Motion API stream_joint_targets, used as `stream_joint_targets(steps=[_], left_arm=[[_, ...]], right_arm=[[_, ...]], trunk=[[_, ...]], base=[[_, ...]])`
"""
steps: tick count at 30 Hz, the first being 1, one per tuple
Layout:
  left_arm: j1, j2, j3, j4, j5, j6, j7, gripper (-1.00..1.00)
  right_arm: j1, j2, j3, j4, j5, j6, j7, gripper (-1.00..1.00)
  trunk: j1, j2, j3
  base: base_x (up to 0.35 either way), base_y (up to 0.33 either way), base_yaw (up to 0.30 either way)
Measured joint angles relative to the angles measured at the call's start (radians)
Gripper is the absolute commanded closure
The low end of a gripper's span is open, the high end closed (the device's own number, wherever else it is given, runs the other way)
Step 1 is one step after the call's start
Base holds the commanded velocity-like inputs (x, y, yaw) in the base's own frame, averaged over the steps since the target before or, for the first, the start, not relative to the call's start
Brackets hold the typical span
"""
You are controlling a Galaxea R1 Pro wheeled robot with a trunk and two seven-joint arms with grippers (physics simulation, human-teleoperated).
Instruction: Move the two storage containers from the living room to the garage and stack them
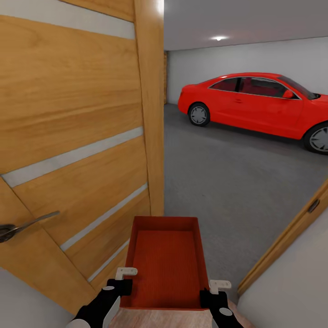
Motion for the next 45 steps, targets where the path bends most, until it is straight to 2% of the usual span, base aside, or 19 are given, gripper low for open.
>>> stream_joint_targets(steps=[45], left_arm=[[0.0,0.001,0.001,0.0,-0.001,-0.005,-0.003,1.0]], right_arm=[[0.0,0.001,0.001,0.0,0.0,-0.006,-0.002,1.0]], trunk=[[0.0,0.0,0.0]], base=[[0.001,0.001,-0.145]])
